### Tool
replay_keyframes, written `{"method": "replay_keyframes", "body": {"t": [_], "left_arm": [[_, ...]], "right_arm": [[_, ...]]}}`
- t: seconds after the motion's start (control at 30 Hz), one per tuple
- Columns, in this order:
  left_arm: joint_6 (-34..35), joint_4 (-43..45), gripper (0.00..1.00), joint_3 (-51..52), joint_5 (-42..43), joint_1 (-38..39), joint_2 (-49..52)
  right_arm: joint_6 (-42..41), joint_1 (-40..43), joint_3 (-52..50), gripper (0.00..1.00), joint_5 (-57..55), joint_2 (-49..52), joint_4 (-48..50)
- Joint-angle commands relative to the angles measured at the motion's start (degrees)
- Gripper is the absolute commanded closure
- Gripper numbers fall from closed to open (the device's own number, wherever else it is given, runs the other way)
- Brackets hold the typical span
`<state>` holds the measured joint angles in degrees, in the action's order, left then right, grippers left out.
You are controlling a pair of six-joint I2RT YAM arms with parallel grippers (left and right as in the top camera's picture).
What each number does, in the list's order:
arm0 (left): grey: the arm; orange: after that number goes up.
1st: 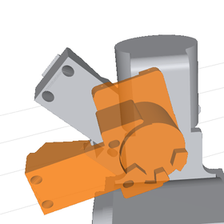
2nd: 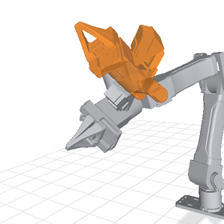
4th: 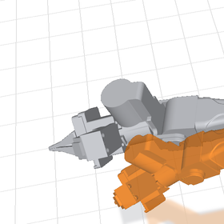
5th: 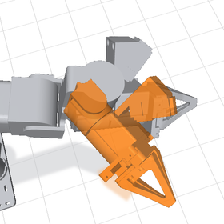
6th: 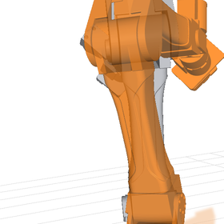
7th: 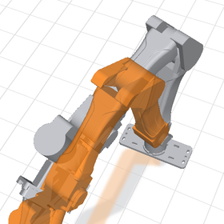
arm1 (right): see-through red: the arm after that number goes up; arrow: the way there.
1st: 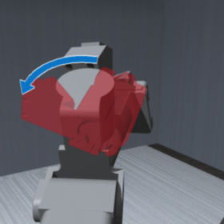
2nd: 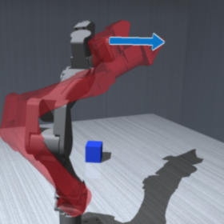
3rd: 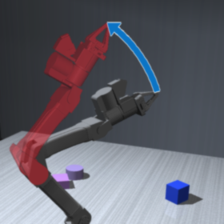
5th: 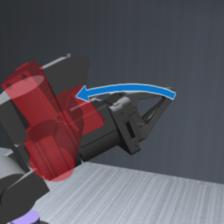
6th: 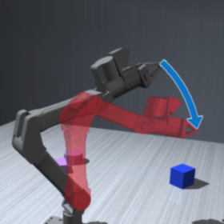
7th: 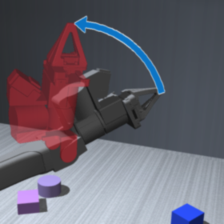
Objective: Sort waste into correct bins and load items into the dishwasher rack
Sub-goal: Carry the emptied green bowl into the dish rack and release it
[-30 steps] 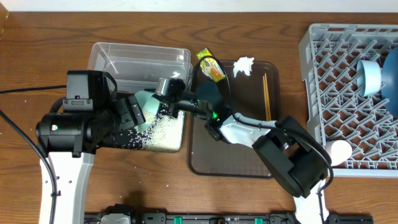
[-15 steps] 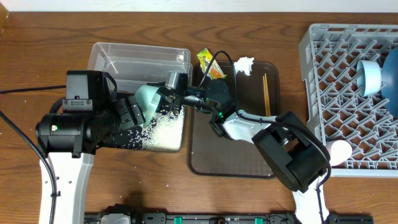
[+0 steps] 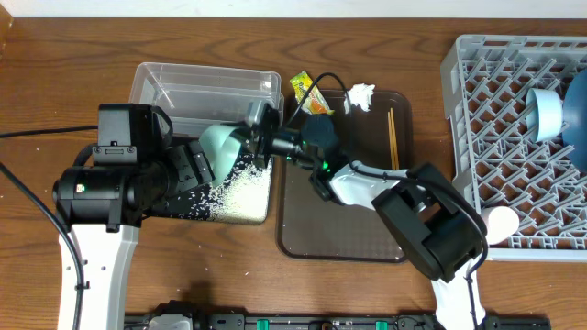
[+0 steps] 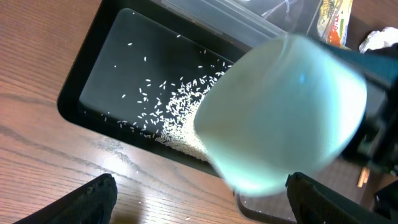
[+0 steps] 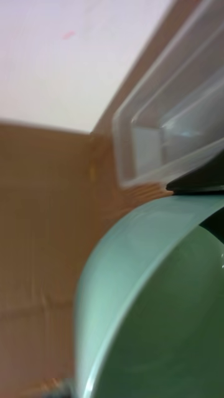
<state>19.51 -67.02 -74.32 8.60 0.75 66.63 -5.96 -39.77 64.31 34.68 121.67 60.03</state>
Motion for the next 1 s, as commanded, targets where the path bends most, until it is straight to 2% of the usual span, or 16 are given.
{"method": "replay_keyframes", "body": {"t": [0.0,0.07,0.27,0.57,0.67,0.73,0.83,0.9,0.97], "left_arm": [[0.31,0.00,0.11,-0.04,-0.74,-0.26,0.02],[0.31,0.00,0.11,-0.04,-0.74,-0.26,0.02],[0.31,0.00,0.10,-0.04,-0.74,-0.26,0.02],[0.33,0.00,0.11,-0.04,-0.74,-0.26,0.02],[0.31,0.00,0.11,-0.04,-0.74,-0.26,0.02],[0.33,0.00,0.10,-0.04,-0.74,-0.26,0.02],[0.31,0.00,0.10,-0.04,-0.74,-0.26,0.02],[0.31,0.00,0.10,-0.04,-0.74,-0.26,0.02],[0.31,0.00,0.11,-0.04,-0.74,-0.26,0.02]], "right_arm": [[-10.73,3.28,0.33,0.99,-8.11,-0.52,-3.15],[-13.46,5.27,0.33,0.99,-9.77,-1.38,-7.45],[-13.18,10.86,0.33,0.99,-10.43,-7.30,-21.20],[0.50,14.14,0.33,0.99,-16.17,-27.78,-52.41],[0.66,15.32,0.33,0.99,-29.16,-34.34,-64.70],[-0.48,16.85,0.33,0.98,-43.34,-38.51,-73.44],[-6.71,20.41,0.33,0.99,-64.28,-42.73,-84.54],[-12.07,24.44,0.33,0.99,-74.79,-44.54,-90.51],[-15.61,28.87,0.33,0.99,-80.74,-45.31,-93.53]]}}
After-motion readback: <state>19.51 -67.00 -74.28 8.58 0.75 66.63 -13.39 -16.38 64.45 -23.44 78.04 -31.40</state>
